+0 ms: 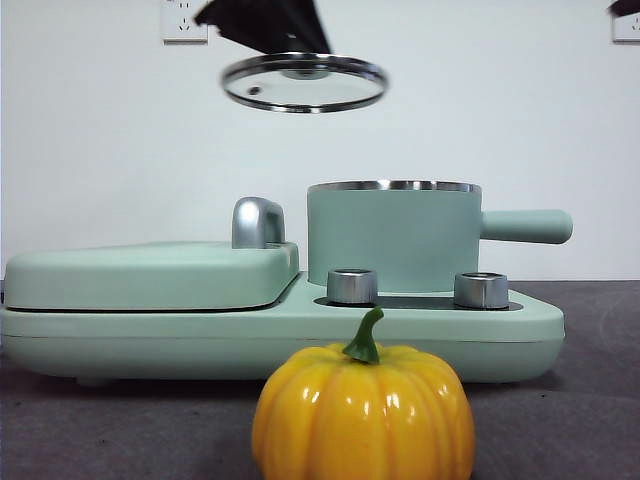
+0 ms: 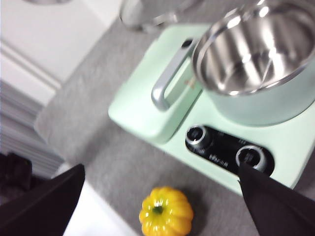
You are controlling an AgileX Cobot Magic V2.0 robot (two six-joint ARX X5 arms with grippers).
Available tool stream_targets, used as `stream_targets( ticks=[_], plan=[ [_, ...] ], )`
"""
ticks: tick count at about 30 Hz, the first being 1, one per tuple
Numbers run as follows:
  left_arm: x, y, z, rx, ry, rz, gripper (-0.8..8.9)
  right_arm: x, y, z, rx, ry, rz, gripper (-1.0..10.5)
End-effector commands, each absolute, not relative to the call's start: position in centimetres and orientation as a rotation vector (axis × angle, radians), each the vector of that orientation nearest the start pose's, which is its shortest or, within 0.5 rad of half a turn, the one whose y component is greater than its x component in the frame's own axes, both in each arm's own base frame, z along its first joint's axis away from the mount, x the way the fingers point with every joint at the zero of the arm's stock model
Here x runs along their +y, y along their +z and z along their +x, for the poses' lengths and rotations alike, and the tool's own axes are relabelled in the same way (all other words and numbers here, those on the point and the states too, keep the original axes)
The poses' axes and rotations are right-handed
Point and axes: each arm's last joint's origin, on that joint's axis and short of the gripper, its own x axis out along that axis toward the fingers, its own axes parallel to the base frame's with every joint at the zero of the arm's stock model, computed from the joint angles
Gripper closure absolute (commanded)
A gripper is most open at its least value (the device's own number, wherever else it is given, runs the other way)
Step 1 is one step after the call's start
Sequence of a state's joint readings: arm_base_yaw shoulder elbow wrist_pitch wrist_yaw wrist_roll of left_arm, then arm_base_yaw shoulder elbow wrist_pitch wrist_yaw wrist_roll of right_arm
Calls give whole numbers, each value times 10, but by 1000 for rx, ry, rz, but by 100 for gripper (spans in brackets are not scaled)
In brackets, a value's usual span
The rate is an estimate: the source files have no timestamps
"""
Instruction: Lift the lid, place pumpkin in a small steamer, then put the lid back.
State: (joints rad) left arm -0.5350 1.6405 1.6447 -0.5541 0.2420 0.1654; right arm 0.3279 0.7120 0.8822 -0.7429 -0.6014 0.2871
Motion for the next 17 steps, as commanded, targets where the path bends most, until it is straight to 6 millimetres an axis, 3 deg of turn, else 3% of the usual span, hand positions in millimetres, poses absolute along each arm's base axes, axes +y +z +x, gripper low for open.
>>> stream_targets(
  ticks=[1, 6, 13, 17],
  plan=[
    [-174, 400, 311, 425, -765, 220, 727, 80, 328, 128, 792, 846, 259, 450],
    [-148, 405, 316, 435, -696, 203, 728, 126, 318, 140, 916, 863, 113, 450],
    [-124, 404, 325, 453, -623, 180, 728, 190, 290, 144, 1099, 852, -126, 448],
    [-115, 404, 328, 456, -596, 173, 728, 214, 270, 143, 1209, 835, -234, 349]
  ],
)
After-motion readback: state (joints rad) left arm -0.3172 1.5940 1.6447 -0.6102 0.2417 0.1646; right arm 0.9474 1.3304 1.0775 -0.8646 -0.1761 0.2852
